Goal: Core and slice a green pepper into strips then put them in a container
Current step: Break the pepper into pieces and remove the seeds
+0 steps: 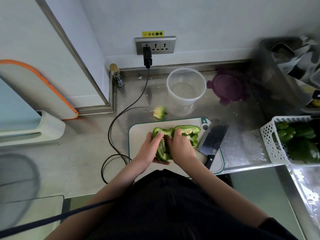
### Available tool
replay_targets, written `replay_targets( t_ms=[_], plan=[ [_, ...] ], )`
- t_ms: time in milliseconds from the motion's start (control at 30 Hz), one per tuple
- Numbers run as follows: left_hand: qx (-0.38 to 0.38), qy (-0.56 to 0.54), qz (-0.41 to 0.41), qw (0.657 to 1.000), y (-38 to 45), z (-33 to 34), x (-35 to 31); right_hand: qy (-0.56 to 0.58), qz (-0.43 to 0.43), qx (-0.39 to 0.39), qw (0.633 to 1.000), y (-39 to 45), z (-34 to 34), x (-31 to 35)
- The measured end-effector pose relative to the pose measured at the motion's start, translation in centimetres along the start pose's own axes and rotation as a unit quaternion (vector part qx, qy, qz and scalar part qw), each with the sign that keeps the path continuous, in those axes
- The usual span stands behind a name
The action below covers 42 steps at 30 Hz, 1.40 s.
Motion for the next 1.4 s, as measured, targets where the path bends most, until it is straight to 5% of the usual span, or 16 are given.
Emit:
replay_targets(
  t_ms=[500,700,800,933,1133,1267,1400],
  plan=[
    [-0.031,-0.064,-0.037,0.997,0.0,-2.6,0.6,-0.006,-0.060,0.053,0.997,1.3,1.1,1.6],
    [-0.047,-0.056,-0.025,0.997,0.1,-3.3,0.0,0.093,-0.086,-0.027,0.992,1.3,-0.3,0.6],
    [-0.044,-0.051,-0.011,0.998,0.0,-3.4,-0.4,-0.010,-0.136,-0.142,0.980,0.7,-1.3,1.1],
    [-0.033,-0.012,0.011,0.999,-0.5,-2.7,-1.1,-0.209,-0.162,-0.118,0.957,1.5,-0.1,2.6],
    [-0.042,0.023,0.065,0.997,-0.4,-1.9,-2.1,-0.271,-0.158,-0.230,0.921,1.6,0.4,3.9],
    [-0.052,0.001,0.048,0.998,0.0,-2.2,-2.0,-0.203,-0.243,-0.206,0.926,2.2,0.4,4.1],
    [-0.065,-0.088,-0.031,0.994,0.9,-2.8,-1.5,-0.152,-0.382,-0.181,0.894,1.6,1.0,4.5]
  ],
)
Point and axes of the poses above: each hand's wrist, its own y-axis towards the middle knuckle, its own z-axis out of the palm, x = y × z, the point moved 5 cm from there along y, towards the middle knuckle, and after that the axes turned 9 degrees about -y, right-handed, at the moved point
